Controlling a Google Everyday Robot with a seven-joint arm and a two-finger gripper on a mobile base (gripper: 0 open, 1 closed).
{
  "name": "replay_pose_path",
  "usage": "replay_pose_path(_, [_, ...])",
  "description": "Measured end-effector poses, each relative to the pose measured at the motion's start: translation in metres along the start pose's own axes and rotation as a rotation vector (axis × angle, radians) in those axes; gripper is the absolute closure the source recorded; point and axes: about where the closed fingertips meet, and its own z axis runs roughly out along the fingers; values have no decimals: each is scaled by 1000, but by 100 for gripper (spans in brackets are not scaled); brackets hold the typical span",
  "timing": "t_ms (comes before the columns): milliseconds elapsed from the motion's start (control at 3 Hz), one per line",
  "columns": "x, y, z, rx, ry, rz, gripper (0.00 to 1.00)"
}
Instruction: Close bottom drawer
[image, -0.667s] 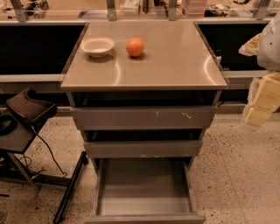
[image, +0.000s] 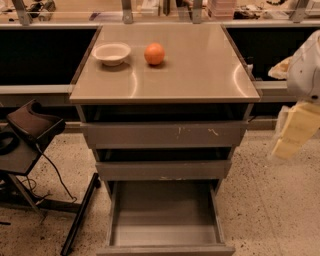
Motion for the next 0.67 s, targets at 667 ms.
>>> replay_pose_path(667, [-13, 72, 113, -63, -135, 61, 0])
